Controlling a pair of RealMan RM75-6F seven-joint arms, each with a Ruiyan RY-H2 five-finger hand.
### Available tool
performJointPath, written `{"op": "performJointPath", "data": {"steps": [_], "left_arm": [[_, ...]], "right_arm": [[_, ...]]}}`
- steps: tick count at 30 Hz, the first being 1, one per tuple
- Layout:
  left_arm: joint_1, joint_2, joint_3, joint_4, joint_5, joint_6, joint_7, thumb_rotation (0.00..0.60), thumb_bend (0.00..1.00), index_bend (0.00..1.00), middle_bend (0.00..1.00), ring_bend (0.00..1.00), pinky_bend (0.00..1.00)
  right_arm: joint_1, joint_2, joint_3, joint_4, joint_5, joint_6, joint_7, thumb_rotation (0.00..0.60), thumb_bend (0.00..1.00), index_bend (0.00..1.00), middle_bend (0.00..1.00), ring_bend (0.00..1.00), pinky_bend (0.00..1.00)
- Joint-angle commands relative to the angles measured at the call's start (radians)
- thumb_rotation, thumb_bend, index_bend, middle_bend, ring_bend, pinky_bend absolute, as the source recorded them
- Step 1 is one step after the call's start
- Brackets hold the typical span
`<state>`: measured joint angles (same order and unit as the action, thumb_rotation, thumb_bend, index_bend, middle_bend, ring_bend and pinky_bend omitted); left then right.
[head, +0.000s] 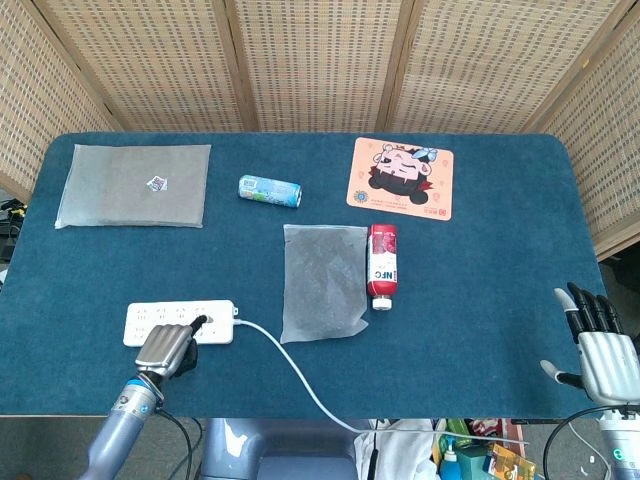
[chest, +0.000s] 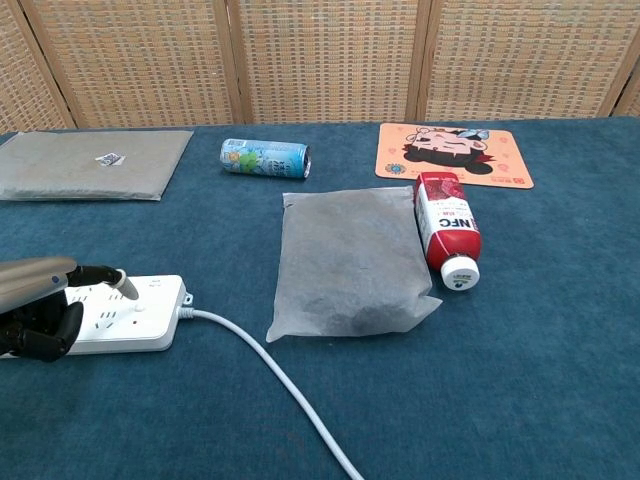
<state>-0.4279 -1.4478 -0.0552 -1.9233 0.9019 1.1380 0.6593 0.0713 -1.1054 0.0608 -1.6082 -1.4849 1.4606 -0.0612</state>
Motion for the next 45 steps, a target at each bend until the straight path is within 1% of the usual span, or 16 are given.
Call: {"op": "performJointPath", "data": {"steps": [1, 8, 14, 20, 23, 28, 31, 32, 33, 34, 35, 36, 37, 38, 41, 45], "left_arm": [[-0.01, -0.009, 0.004, 0.0, -0.014, 0.008, 0.009, 0.6, 1.0, 0.2, 1.0, 1.0, 0.97], [-0.026, -0.027, 0.014, 0.015, -0.028, 0.026, 0.018, 0.6, 1.0, 0.2, 1.0, 1.0, 0.97], [-0.044, -0.047, 0.027, 0.046, -0.07, 0.008, 0.022, 0.6, 1.0, 0.2, 1.0, 1.0, 0.97], [-0.052, -0.049, 0.03, 0.053, -0.068, 0.0, -0.008, 0.6, 1.0, 0.2, 1.0, 1.0, 0.97], [-0.039, -0.027, 0.019, 0.028, -0.014, 0.011, -0.073, 0.6, 1.0, 0.2, 1.0, 1.0, 0.97], [0.005, 0.055, 0.008, -0.042, 0.141, 0.09, -0.187, 0.6, 1.0, 0.2, 1.0, 1.0, 0.96], [0.036, 0.119, 0.001, -0.081, 0.226, 0.149, -0.246, 0.6, 0.97, 0.17, 1.0, 0.99, 0.9], [0.049, 0.14, -0.001, -0.088, 0.262, 0.174, -0.269, 0.6, 0.83, 0.11, 0.97, 0.95, 0.83], [0.058, 0.152, -0.003, -0.089, 0.288, 0.191, -0.287, 0.6, 0.59, 0.05, 0.89, 0.85, 0.71], [0.072, 0.171, -0.003, -0.087, 0.327, 0.217, -0.317, 0.6, 0.39, 0.02, 0.78, 0.71, 0.59], [0.083, 0.185, -0.005, -0.083, 0.356, 0.239, -0.34, 0.6, 0.15, 0.0, 0.51, 0.44, 0.37], [0.1, 0.209, 0.0, -0.072, 0.393, 0.264, -0.372, 0.6, 0.02, 0.0, 0.25, 0.2, 0.17], [0.114, 0.235, 0.013, -0.06, 0.422, 0.277, -0.393, 0.6, 0.0, 0.0, 0.11, 0.08, 0.08], [0.127, 0.269, 0.033, -0.04, 0.44, 0.281, -0.386, 0.6, 0.0, 0.0, 0.0, 0.0, 0.0], [0.158, 0.324, 0.065, 0.007, 0.467, 0.309, -0.347, 0.6, 0.0, 0.0, 0.0, 0.0, 0.0], [0.232, 0.319, 0.092, 0.1, 0.514, 0.395, -0.414, 0.6, 0.0, 0.0, 0.0, 0.0, 0.0]], "right_arm": [[0.0, 0.0, 0.0, 0.0, 0.0, -0.001, 0.0, 0.6, 0.0, 0.0, 0.0, 0.0, 0.0], [0.001, 0.0, 0.0, 0.001, 0.003, -0.002, 0.002, 0.6, 0.0, 0.0, 0.0, 0.0, 0.0], [0.001, 0.001, 0.002, 0.002, 0.005, -0.001, 0.005, 0.6, 0.0, 0.0, 0.0, 0.0, 0.0], [0.002, 0.002, 0.003, 0.004, 0.008, -0.003, 0.009, 0.6, 0.0, 0.0, 0.0, 0.0, 0.0], [0.002, 0.002, 0.003, 0.004, 0.008, -0.003, 0.01, 0.6, 0.0, 0.0, 0.0, 0.0, 0.0], [0.003, 0.001, 0.004, 0.007, 0.011, -0.007, 0.013, 0.6, 0.0, 0.0, 0.0, 0.0, 0.0], [0.004, 0.0, 0.003, 0.007, 0.01, -0.008, 0.012, 0.6, 0.0, 0.0, 0.0, 0.0, 0.0], [0.004, 0.0, 0.003, 0.006, 0.01, -0.007, 0.012, 0.6, 0.0, 0.0, 0.0, 0.0, 0.0], [0.004, 0.0, 0.003, 0.006, 0.009, -0.006, 0.011, 0.6, 0.0, 0.0, 0.0, 0.0, 0.0], [0.003, 0.0, 0.003, 0.005, 0.009, -0.006, 0.011, 0.6, 0.0, 0.0, 0.0, 0.0, 0.0], [0.003, 0.001, 0.003, 0.004, 0.008, -0.005, 0.011, 0.6, 0.0, 0.0, 0.0, 0.0, 0.0], [0.003, 0.001, 0.002, 0.003, 0.007, -0.003, 0.01, 0.6, 0.0, 0.0, 0.0, 0.0, 0.0], [0.002, 0.001, 0.002, 0.002, 0.006, -0.002, 0.009, 0.6, 0.0, 0.0, 0.0, 0.0, 0.0], [0.001, 0.001, 0.001, 0.001, 0.004, 0.0, 0.008, 0.6, 0.0, 0.0, 0.0, 0.0, 0.0], [0.0, 0.001, 0.001, -0.001, 0.002, 0.003, 0.007, 0.6, 0.0, 0.0, 0.0, 0.0, 0.0], [-0.003, 0.002, 0.002, -0.003, 0.001, 0.01, 0.006, 0.6, 0.0, 0.0, 0.0, 0.0, 0.0]]}}
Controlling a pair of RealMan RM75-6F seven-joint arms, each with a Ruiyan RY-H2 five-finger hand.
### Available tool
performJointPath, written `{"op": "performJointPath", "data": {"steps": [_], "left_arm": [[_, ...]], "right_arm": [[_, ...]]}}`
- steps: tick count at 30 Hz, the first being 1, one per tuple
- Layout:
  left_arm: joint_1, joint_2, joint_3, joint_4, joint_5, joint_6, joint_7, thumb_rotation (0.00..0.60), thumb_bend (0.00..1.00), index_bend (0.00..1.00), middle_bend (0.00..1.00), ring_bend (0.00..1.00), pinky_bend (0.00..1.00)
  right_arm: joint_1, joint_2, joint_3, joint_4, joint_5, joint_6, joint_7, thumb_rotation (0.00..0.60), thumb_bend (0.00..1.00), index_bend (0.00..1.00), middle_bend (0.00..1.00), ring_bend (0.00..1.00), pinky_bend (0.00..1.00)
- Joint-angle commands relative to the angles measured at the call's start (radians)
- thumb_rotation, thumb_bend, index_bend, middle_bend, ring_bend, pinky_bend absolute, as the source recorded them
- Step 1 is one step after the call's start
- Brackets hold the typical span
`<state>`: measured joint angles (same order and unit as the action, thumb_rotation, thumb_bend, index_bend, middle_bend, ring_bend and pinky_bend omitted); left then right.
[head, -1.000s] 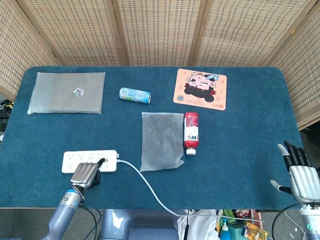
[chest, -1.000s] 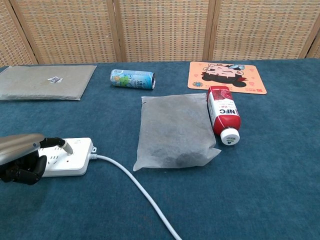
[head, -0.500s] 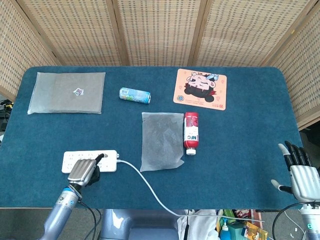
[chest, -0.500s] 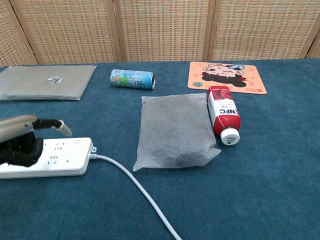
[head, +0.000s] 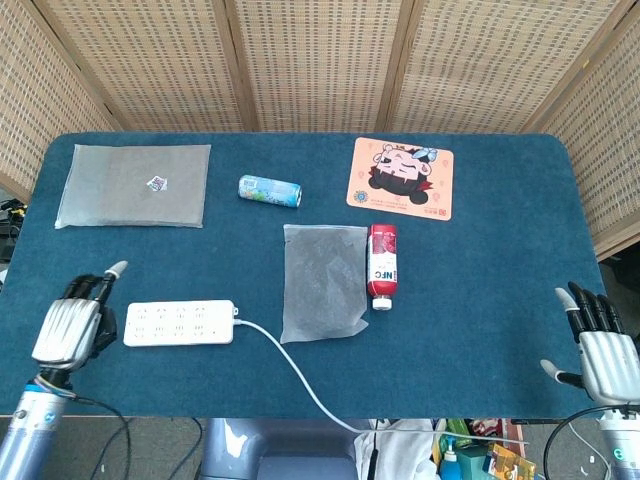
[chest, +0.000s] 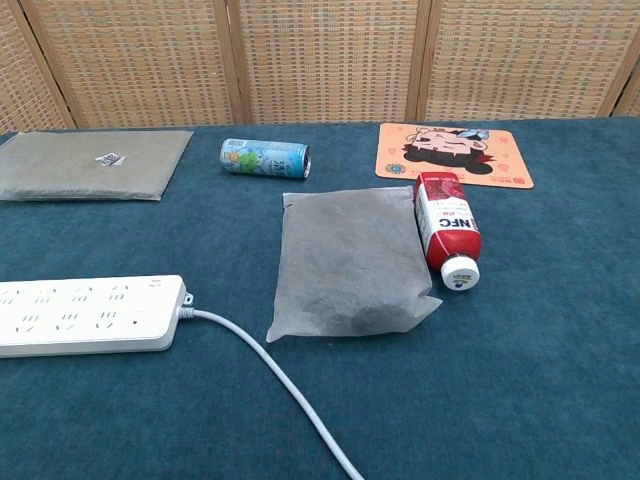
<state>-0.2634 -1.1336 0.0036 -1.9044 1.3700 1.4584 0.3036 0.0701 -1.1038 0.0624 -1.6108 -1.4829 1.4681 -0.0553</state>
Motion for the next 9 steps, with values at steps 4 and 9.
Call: {"op": "performJointPath", "data": {"steps": [4, 9], "left_arm": [[0.098, -0.014, 0.04, 0.15, 0.075, 0.091, -0.124, 0.6, 0.0, 0.0, 0.0, 0.0, 0.0], [0.105, -0.012, 0.028, 0.168, 0.082, 0.087, -0.14, 0.6, 0.0, 0.0, 0.0, 0.0, 0.0]], "right_arm": [[-0.005, 0.001, 0.001, -0.003, -0.002, 0.011, -0.004, 0.6, 0.0, 0.0, 0.0, 0.0, 0.0], [-0.005, -0.002, 0.001, -0.004, -0.001, 0.011, -0.013, 0.6, 0.0, 0.0, 0.0, 0.0, 0.0]]}}
